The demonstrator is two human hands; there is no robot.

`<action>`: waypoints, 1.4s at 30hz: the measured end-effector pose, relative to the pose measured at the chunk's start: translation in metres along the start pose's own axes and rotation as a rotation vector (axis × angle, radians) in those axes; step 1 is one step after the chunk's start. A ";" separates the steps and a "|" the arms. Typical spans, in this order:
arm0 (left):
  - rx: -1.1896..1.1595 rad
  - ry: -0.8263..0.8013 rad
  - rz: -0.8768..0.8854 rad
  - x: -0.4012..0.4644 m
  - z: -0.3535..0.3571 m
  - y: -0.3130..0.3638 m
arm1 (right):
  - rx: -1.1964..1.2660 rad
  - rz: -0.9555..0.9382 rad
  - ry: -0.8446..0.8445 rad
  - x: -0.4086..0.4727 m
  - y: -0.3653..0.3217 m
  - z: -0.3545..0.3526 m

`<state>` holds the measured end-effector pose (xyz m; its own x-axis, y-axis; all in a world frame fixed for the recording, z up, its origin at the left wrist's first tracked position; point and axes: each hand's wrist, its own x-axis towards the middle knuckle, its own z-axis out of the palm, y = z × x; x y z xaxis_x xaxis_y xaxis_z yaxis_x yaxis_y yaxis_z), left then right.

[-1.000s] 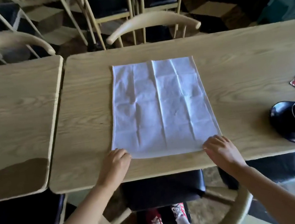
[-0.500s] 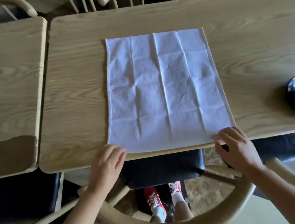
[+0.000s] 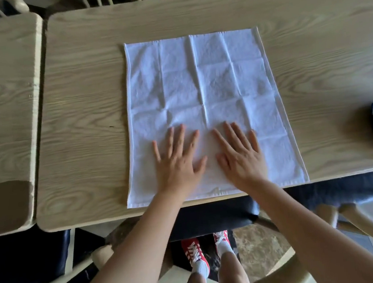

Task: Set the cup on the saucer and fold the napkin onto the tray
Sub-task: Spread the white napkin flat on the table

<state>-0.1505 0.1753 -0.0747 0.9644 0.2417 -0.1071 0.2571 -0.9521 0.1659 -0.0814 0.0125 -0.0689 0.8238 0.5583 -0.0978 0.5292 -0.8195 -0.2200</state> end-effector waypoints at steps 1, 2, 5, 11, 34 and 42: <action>-0.008 0.018 -0.029 -0.002 0.000 -0.009 | -0.012 0.022 -0.011 -0.002 0.010 -0.001; -0.004 0.034 -0.068 -0.005 -0.001 -0.018 | -0.020 0.064 -0.015 -0.004 0.021 -0.003; 0.000 0.071 -0.203 -0.014 -0.005 -0.047 | -0.031 0.171 0.005 -0.008 0.048 -0.015; -0.030 0.096 -0.295 -0.021 -0.011 -0.058 | -0.031 0.182 -0.006 -0.009 0.054 -0.021; 0.059 0.020 0.025 0.177 -0.034 -0.077 | -0.052 0.196 -0.054 -0.007 0.057 -0.019; 0.025 0.018 0.011 0.181 -0.026 -0.078 | 0.061 0.089 0.232 0.076 0.011 -0.045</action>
<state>0.0060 0.2979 -0.0820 0.9682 0.2344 -0.0879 0.2451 -0.9590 0.1425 -0.0039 0.0406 -0.0350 0.8948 0.4342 0.1043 0.4453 -0.8506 -0.2797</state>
